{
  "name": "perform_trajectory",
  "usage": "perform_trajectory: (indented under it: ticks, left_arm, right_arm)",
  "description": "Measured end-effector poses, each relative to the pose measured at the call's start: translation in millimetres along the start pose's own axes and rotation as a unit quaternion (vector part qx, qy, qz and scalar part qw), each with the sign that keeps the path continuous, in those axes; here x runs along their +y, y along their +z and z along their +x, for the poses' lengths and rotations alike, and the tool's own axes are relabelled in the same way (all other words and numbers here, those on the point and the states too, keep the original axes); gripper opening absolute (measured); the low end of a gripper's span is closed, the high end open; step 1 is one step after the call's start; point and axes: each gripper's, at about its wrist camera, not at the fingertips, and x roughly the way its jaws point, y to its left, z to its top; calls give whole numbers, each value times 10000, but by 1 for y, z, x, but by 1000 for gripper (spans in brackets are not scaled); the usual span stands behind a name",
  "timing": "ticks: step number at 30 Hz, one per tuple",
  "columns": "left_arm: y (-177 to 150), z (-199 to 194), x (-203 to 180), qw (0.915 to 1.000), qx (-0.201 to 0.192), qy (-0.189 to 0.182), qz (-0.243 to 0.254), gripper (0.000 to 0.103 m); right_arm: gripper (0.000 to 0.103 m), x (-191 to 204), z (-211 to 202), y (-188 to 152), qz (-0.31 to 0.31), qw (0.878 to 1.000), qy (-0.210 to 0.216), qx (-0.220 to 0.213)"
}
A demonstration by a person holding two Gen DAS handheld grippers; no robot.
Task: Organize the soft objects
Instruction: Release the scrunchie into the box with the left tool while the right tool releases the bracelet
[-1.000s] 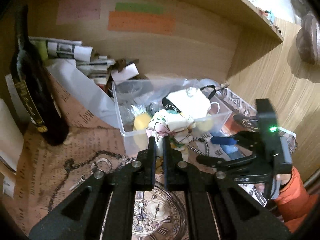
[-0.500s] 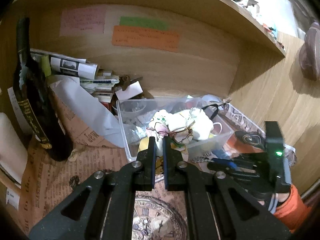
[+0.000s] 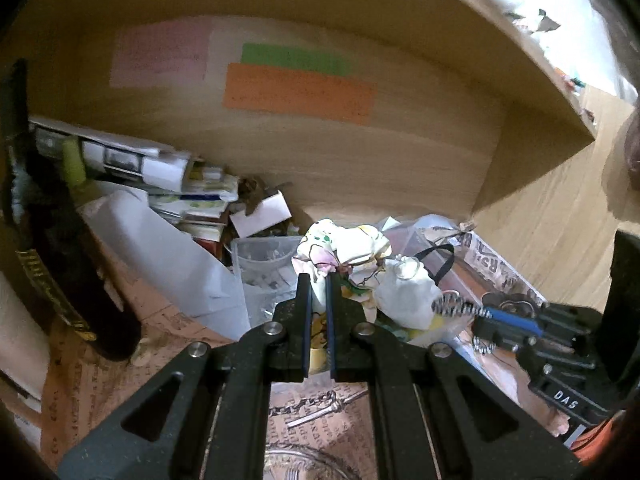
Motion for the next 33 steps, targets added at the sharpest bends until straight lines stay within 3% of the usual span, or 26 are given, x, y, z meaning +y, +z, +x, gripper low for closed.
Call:
perform_trajectory:
  ticks: [6,14,17,18,20,21,24,33]
  left_arm:
    - [0,32,-5,9994,335,-113,30,5]
    - [-12,75,-7,9955,930,-174,21,6]
    - [-15,77,-8,9948,1005,-180,51,14]
    - [-15,77,-8,9948,1003,-166,71,21]
    - [-16,73,-10,9954,941,-142,108,32]
    - [-16,70,-10,9957,902,-144,118,39]
    - [-14,60,-12,9971,736,-162,145,46]
    - [-1,10,-19,9997,29,-137,216,47]
  right_arm:
    - [8,-8,28,11,10,9996,-263,39]
    - [9,-19,81,0,236,9965,-210,768]
    - [18,-22,83,-4,261,9956,-203,882]
    - [23,-24,82,-4,288,9955,-183,889]
    - [45,-26,76,-3,385,9956,-46,855]
    - [47,-26,72,-3,389,9959,-53,812]
    - [48,-23,64,-3,319,9967,-75,736]
    - [48,-18,15,19,197,9998,-62,57]
